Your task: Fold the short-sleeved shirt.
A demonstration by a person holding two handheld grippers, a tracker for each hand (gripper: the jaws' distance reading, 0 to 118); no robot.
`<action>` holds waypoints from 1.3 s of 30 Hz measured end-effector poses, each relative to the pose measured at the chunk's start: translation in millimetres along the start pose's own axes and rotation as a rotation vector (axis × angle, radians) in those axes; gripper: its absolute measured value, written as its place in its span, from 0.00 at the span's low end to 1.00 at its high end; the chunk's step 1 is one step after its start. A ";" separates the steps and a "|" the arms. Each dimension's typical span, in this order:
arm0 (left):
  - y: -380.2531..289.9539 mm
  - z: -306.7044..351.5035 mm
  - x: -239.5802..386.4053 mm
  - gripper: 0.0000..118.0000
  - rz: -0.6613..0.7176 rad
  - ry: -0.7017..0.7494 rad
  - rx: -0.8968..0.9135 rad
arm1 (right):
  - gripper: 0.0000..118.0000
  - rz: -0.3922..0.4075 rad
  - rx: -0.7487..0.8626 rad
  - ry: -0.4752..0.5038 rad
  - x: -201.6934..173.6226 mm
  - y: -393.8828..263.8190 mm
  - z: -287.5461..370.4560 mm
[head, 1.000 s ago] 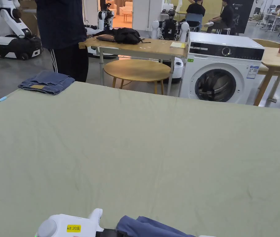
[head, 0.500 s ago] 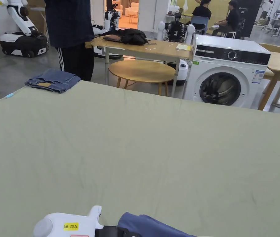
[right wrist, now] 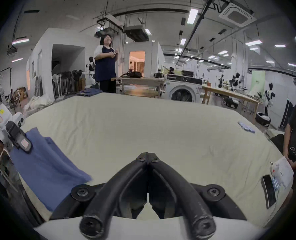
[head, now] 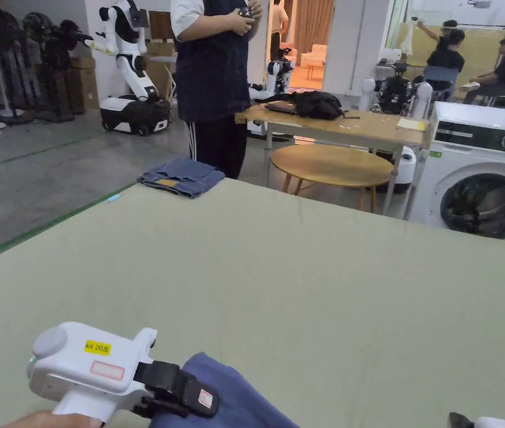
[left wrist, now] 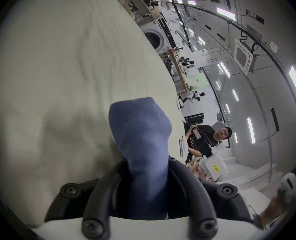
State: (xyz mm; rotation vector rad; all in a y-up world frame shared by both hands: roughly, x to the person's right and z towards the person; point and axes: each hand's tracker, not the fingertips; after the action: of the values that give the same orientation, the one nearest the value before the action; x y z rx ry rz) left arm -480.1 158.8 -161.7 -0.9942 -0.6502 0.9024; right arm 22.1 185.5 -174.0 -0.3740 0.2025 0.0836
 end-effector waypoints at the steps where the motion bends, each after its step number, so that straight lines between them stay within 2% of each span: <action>1: 5.9 21.5 -1.3 0.15 -0.009 0.047 0.017 | 0.00 0.005 0.009 0.000 -1.0 2.3 0.3; 8: 45.4 168.1 -1.7 0.15 -0.020 0.417 0.072 | 0.00 0.014 0.014 0.003 -4.1 4.0 -6.0; 10: 52.6 194.5 -1.7 0.16 0.024 0.543 0.093 | 0.00 0.015 0.000 -0.004 -3.7 0.8 -9.1; 11: 55.9 204.3 -2.0 0.16 0.022 0.516 0.106 | 0.00 0.017 -0.006 -0.007 -3.3 -0.5 -10.4; 15: 61.9 227.6 -10.8 0.16 0.051 0.665 0.086 | 0.00 0.018 -0.024 -0.012 -0.9 -4.3 -12.3; 21: 65.6 221.5 -31.9 0.15 0.147 0.694 0.071 | 0.00 0.012 -0.037 -0.024 4.9 -6.2 -14.4; 24: 68.2 222.2 -29.1 0.39 0.149 0.746 0.063 | 0.00 0.016 -0.041 -0.029 7.6 -6.5 -14.3; 26: 71.6 229.2 -22.0 0.41 0.103 0.824 0.064 | 0.00 0.014 -0.042 -0.029 10.7 -7.0 -14.5; 27: 73.0 232.2 -18.4 0.50 0.095 0.867 0.058 | 0.00 0.014 -0.043 -0.031 11.9 -7.0 -14.7; 30: 72.4 247.6 -8.6 0.50 0.077 0.944 0.109 | 0.00 0.008 -0.043 -0.035 15.7 -7.4 -14.5; 32: 69.5 253.3 -2.9 0.50 0.064 0.920 0.167 | 0.00 0.006 -0.041 -0.037 16.6 -7.9 -14.2; 34: 68.4 253.4 2.9 0.50 0.027 0.970 0.213 | 0.00 -0.002 -0.041 -0.036 18.8 -8.8 -15.2; 39: 49.0 210.7 -2.5 0.49 -0.039 0.821 0.243 | 0.00 -0.020 -0.037 -0.033 21.3 -10.1 -17.0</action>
State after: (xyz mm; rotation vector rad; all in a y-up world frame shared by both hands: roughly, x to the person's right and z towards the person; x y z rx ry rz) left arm -667.6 257.9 -118.8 -1.0180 0.1330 0.4522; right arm 41.1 170.8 -190.4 -0.4113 0.1650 0.0735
